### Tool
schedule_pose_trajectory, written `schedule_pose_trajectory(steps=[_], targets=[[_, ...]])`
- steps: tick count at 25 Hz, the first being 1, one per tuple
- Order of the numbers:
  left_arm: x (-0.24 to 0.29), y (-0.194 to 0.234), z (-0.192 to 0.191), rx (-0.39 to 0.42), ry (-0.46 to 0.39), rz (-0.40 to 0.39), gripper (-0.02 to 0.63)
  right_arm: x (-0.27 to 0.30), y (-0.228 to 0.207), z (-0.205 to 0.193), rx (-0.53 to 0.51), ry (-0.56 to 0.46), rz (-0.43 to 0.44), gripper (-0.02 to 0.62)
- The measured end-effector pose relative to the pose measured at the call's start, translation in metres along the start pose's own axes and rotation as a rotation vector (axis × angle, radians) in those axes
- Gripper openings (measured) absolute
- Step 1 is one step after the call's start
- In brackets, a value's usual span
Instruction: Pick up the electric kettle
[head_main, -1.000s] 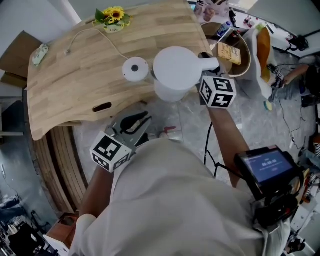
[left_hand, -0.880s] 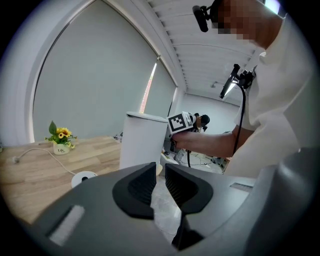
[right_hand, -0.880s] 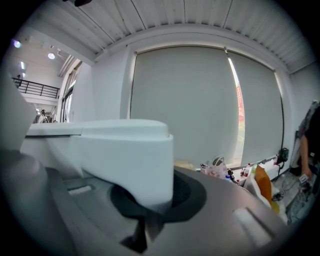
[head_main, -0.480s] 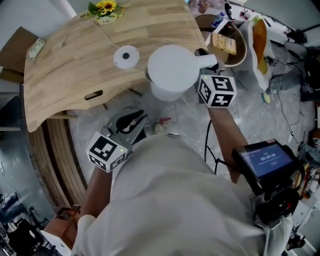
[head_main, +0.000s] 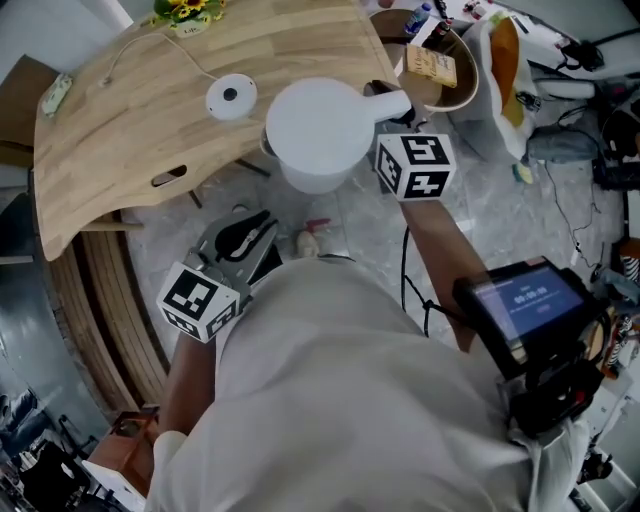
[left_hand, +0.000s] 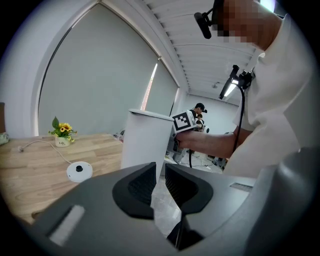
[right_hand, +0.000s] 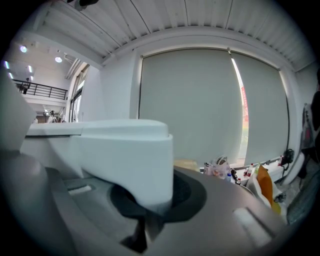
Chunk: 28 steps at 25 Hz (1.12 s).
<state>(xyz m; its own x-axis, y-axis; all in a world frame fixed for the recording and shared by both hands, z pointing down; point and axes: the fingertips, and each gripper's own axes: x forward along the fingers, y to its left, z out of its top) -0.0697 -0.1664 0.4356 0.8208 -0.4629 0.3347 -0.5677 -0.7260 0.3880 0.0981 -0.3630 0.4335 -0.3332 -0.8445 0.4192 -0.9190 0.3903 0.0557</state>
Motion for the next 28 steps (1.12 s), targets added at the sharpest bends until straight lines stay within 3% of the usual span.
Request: schedule_pose_trajectory(steps=[28], targets=[[-0.009,0.001,-0.010,-0.037,-0.010,0.041,0.066,0.006,0.019,-0.007,-0.046,0.034,0.053,0.031]])
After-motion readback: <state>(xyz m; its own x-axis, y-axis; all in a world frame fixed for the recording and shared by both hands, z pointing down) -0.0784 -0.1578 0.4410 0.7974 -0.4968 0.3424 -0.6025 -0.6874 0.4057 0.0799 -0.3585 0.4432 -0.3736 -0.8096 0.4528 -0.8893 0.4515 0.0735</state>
